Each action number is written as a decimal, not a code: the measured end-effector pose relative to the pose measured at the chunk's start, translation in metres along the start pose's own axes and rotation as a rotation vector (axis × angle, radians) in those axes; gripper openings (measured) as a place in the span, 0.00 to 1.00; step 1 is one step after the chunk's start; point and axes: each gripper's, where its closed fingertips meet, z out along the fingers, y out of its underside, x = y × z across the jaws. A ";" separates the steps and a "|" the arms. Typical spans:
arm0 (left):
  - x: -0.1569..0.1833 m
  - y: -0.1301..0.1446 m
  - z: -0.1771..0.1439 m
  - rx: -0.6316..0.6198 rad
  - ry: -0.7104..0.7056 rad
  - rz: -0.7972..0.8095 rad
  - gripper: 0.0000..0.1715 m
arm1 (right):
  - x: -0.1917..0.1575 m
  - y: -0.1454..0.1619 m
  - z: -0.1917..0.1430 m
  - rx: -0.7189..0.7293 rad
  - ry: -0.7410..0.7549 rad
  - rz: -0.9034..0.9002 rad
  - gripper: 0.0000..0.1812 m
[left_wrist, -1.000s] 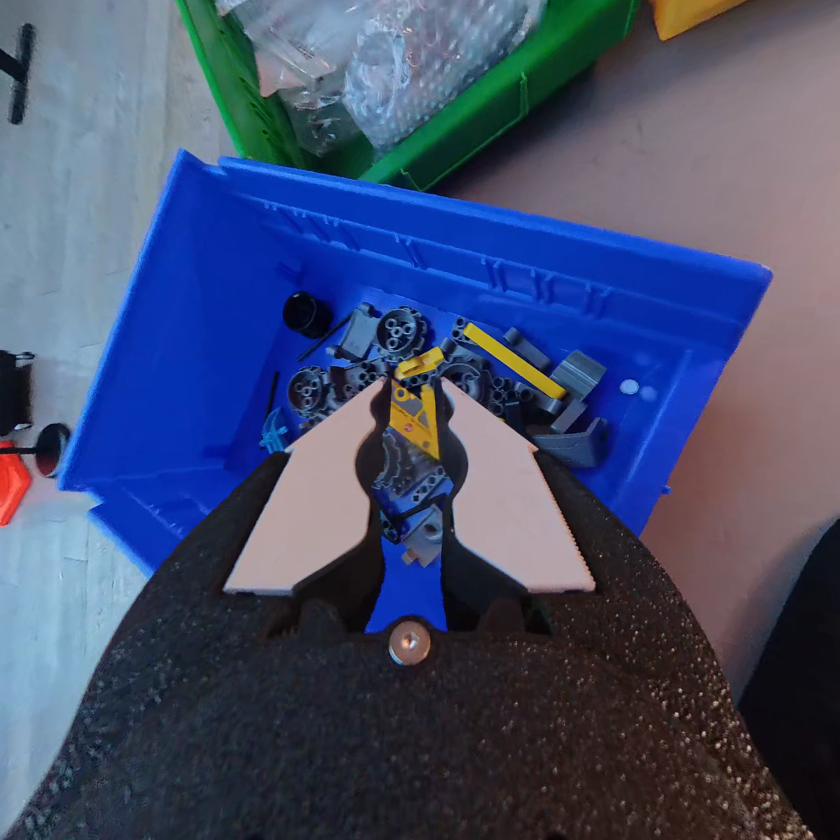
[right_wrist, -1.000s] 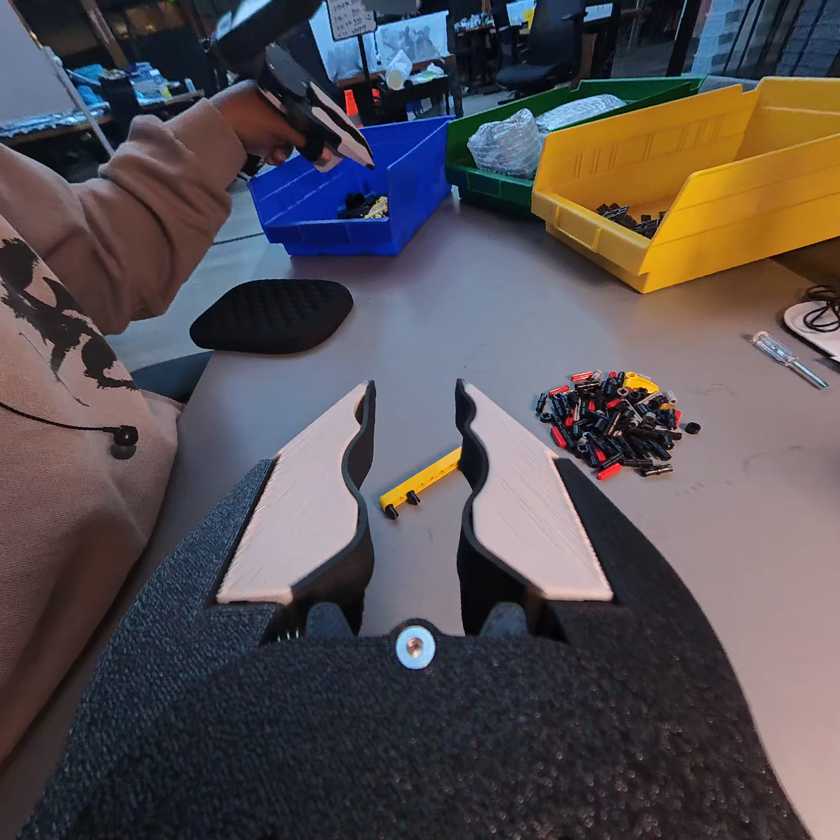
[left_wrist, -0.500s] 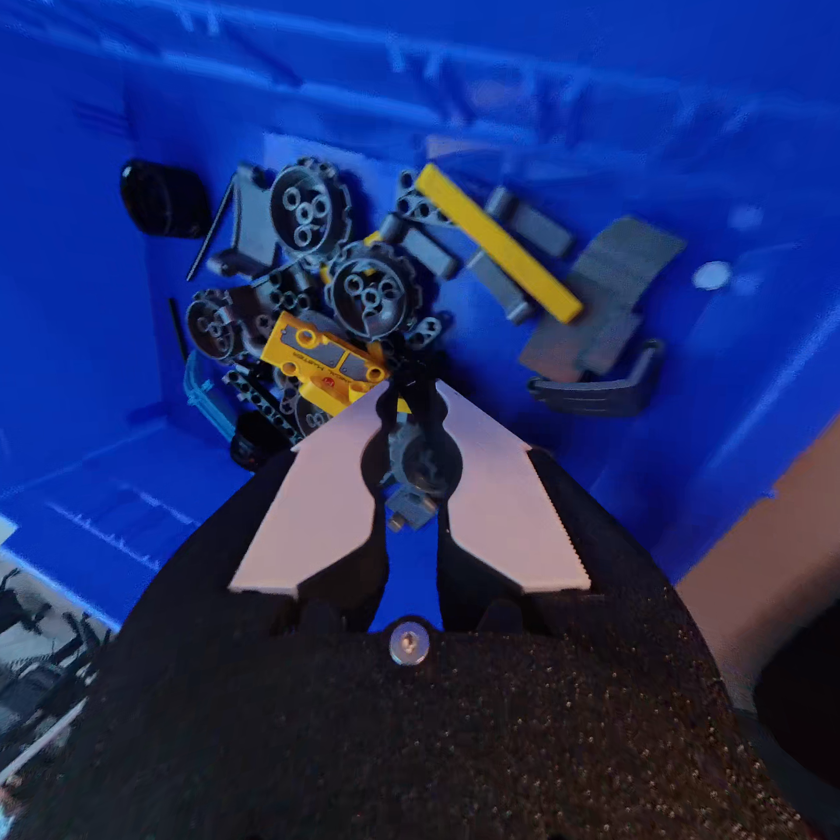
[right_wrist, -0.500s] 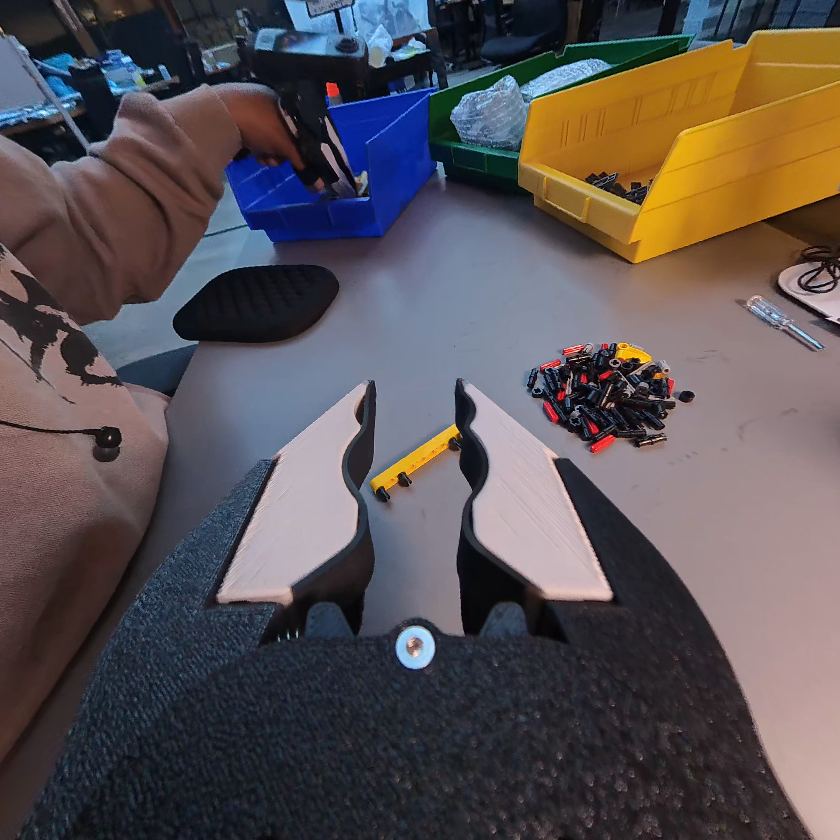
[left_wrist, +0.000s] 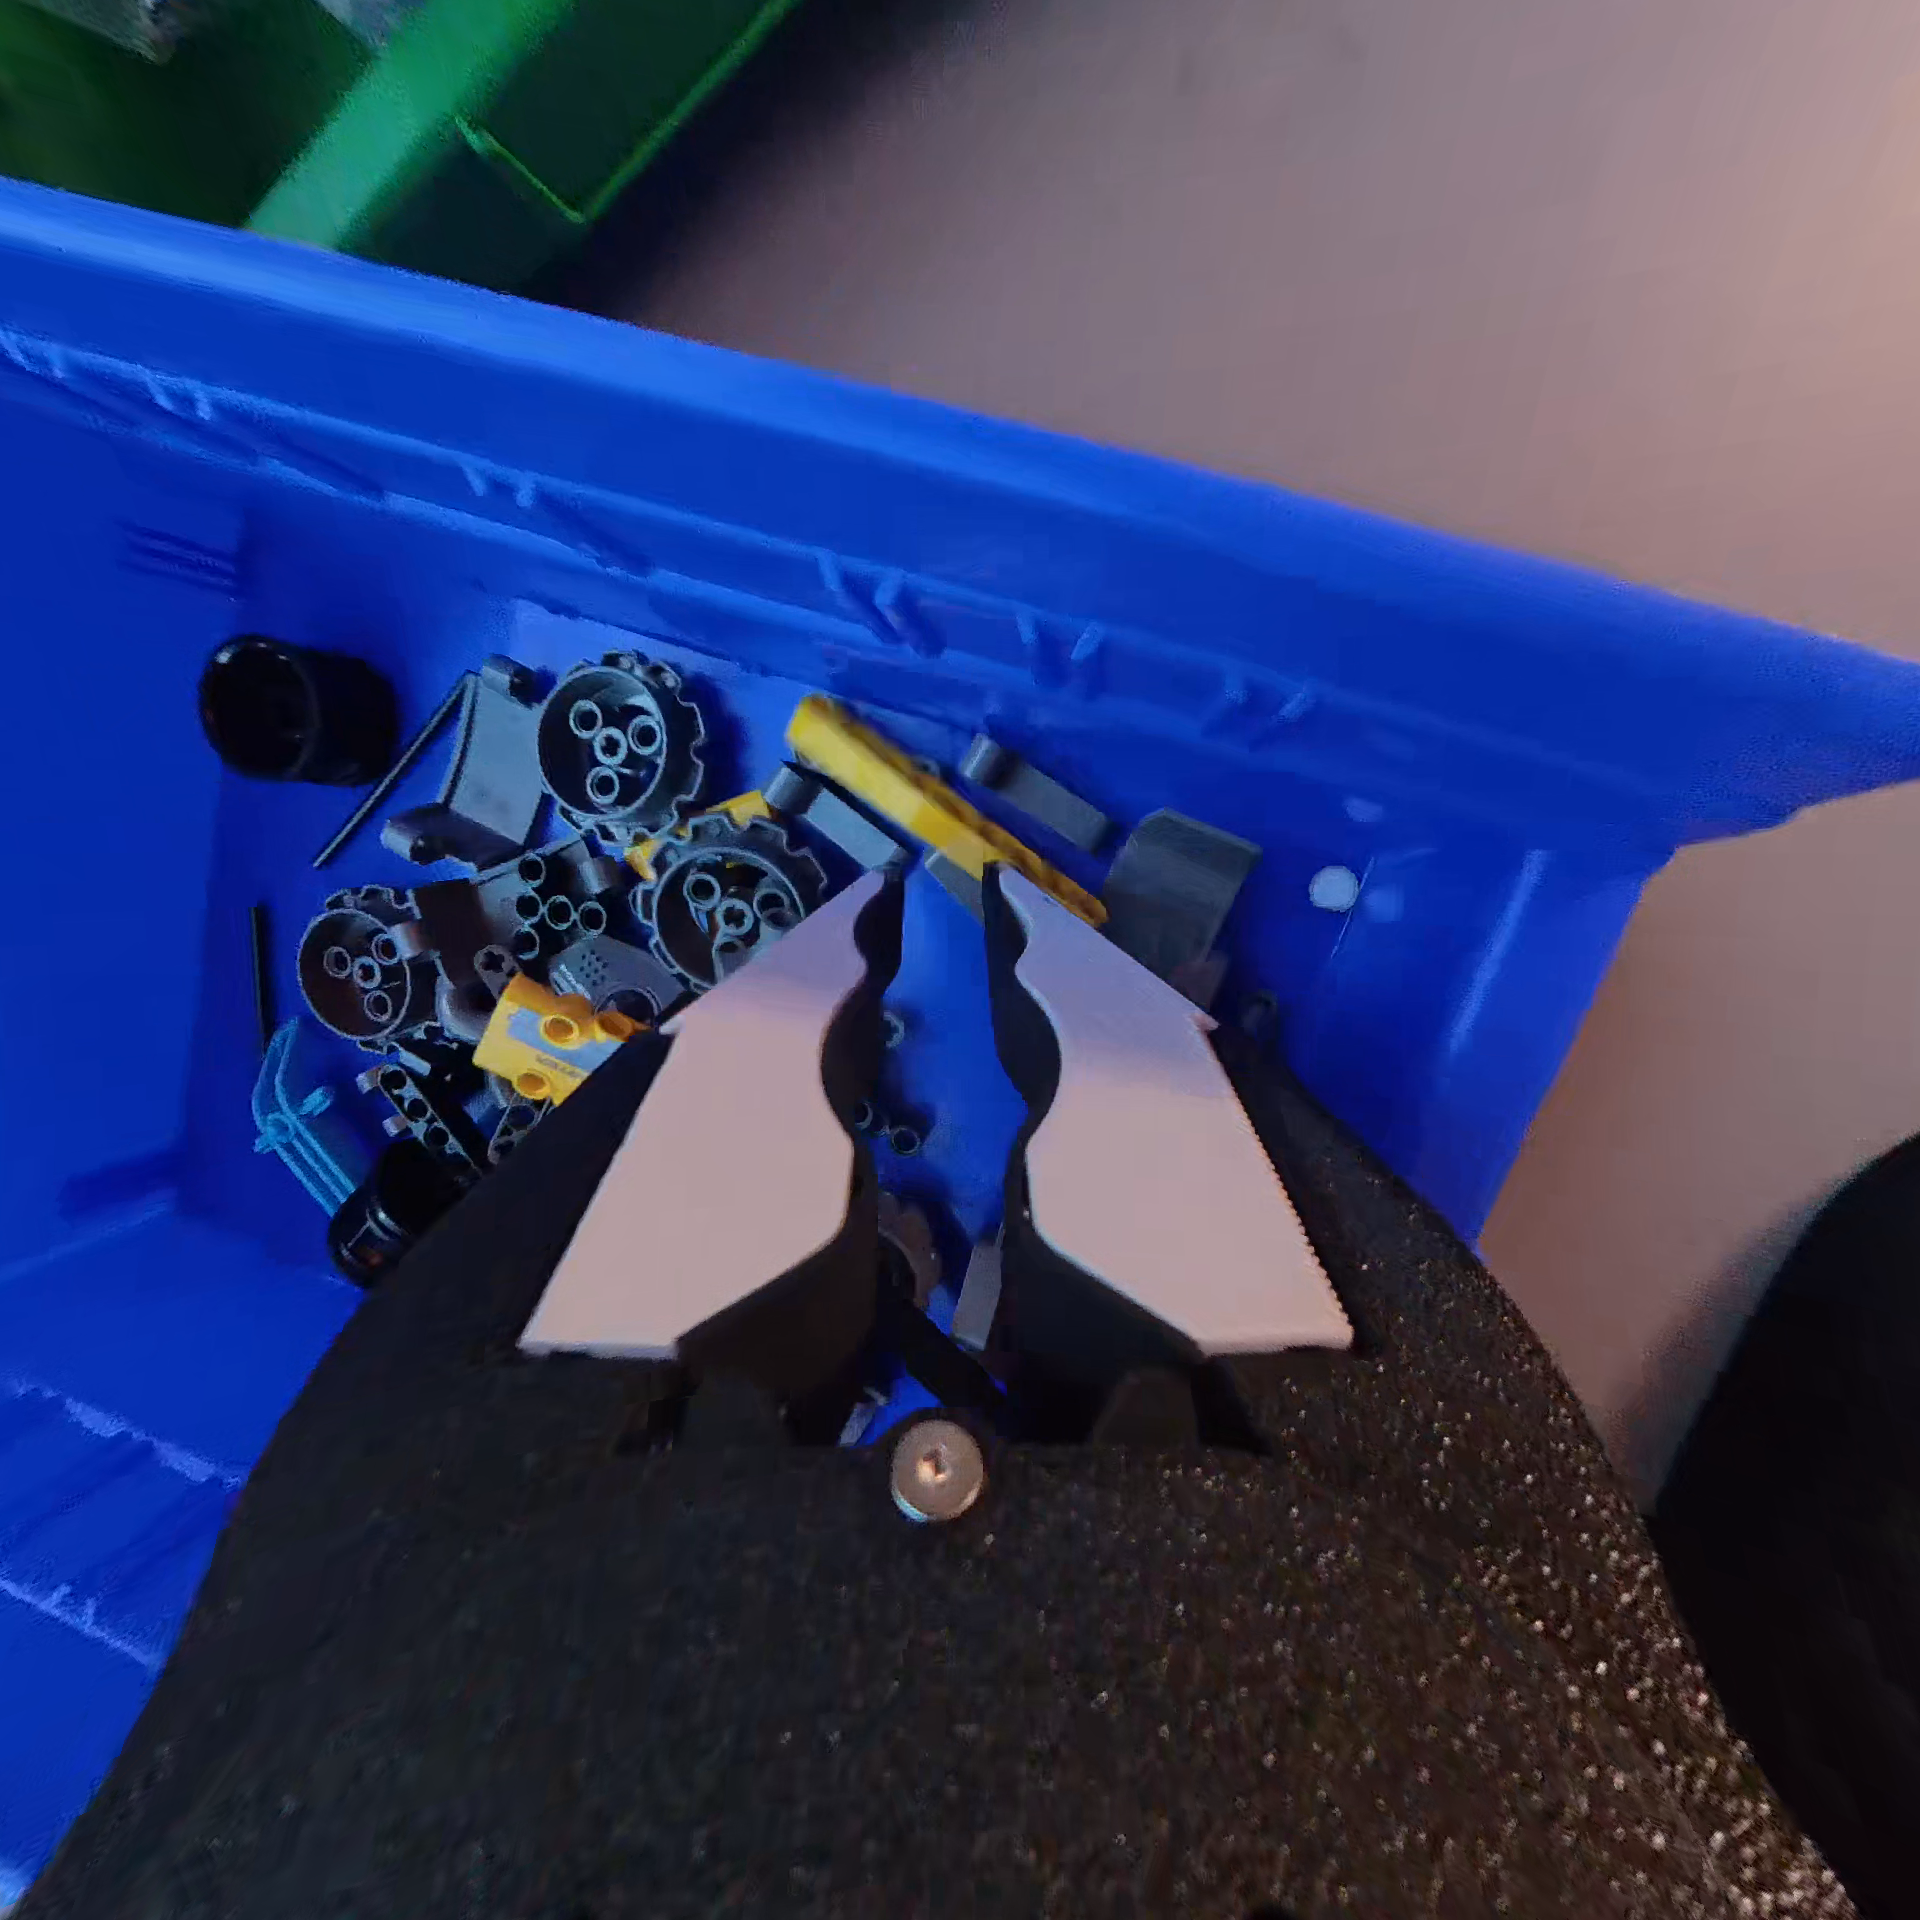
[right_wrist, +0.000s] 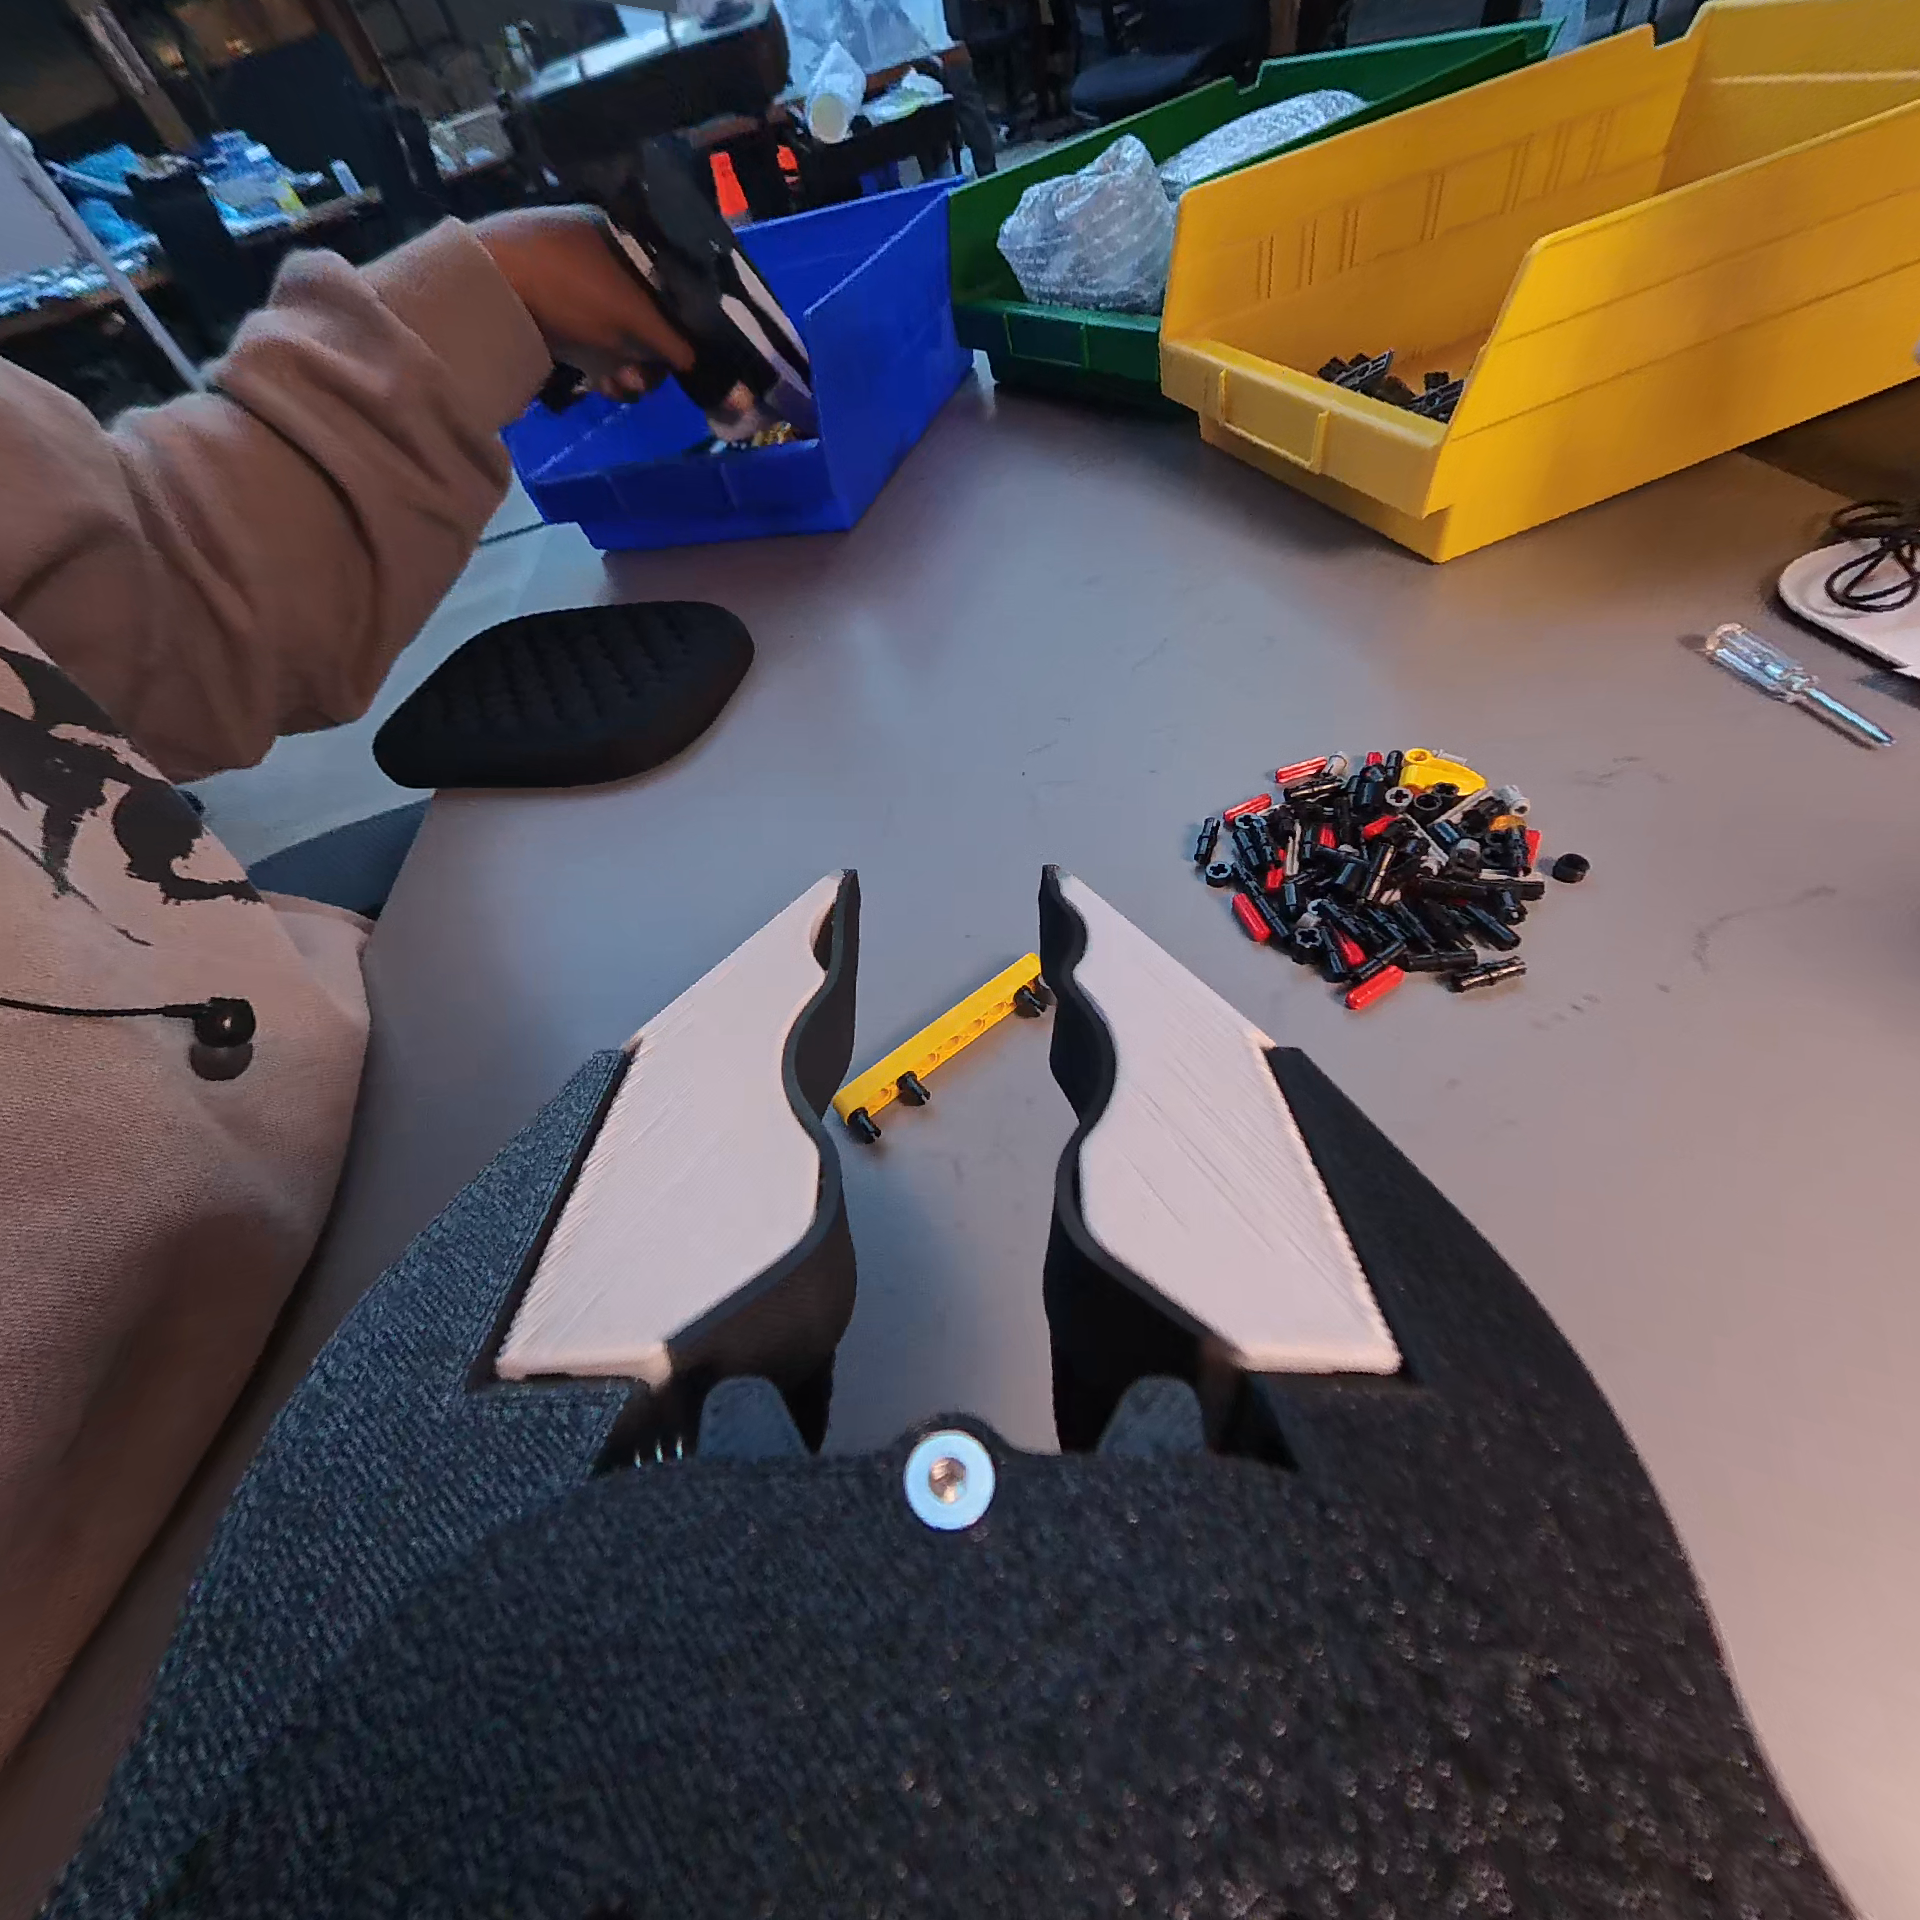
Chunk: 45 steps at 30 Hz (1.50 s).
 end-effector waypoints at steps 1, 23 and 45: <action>0.000 -0.001 0.002 -0.004 0.002 -0.001 0.09 | 0.000 -0.001 0.000 0.000 0.004 -0.005 0.19; -0.012 -0.002 0.004 0.053 0.016 -0.056 0.00 | 0.004 0.002 0.000 -0.009 0.029 0.013 0.18; 0.065 -0.129 -0.154 0.893 0.114 0.035 0.17 | 0.010 -0.006 -0.004 0.048 0.057 0.010 0.18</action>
